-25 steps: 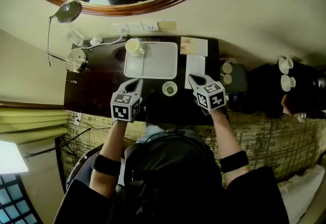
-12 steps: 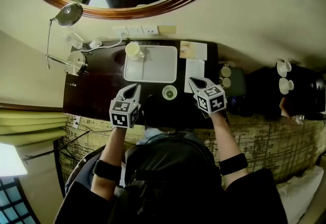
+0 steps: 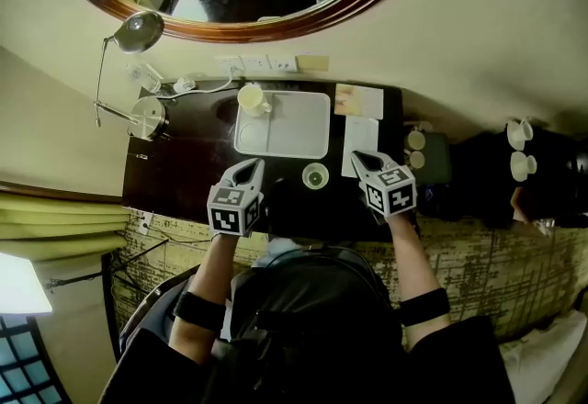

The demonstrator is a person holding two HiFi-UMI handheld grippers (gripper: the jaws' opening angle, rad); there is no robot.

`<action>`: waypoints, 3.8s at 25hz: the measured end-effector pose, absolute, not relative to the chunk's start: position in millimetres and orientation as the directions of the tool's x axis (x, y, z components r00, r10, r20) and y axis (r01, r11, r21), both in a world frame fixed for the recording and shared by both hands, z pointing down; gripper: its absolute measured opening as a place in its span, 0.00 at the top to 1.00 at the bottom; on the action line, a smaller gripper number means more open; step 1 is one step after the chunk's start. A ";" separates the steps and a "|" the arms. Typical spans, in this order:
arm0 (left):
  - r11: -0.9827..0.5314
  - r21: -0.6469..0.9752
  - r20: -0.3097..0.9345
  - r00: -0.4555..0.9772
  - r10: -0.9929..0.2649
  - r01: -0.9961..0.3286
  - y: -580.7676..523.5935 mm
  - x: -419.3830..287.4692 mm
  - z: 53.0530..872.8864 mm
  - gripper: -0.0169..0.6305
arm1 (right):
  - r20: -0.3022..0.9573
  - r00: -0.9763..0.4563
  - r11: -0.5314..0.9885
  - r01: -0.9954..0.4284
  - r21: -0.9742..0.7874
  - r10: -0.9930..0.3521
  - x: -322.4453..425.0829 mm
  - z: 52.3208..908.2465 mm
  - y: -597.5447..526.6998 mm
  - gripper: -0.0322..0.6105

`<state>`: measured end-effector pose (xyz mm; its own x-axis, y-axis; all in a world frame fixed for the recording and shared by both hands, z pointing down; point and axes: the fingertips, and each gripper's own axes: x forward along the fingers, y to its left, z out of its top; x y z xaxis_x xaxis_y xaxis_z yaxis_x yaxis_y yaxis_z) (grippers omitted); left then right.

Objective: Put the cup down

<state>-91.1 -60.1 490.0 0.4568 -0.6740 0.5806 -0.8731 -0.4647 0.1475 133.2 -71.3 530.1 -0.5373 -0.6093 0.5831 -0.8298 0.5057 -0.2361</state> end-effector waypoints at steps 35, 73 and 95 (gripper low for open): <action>-0.956 -0.174 0.867 0.422 -0.263 -0.238 -193.4 -128.4 578.9 0.37 | 0.608 -0.596 0.614 -0.760 -0.215 -0.524 -81.9 517.0 -98.7 0.95; -0.971 -0.163 0.974 0.183 -0.130 0.174 -284.0 -135.9 691.2 0.31 | 0.614 -0.581 0.595 -0.774 -0.214 -0.535 -90.8 559.9 -177.7 0.95; -0.977 -0.111 0.958 0.241 -0.154 -0.182 -224.1 -130.2 628.9 0.32 | 0.630 -0.597 0.640 -0.742 -0.199 -0.496 -81.3 538.1 -142.4 0.95</action>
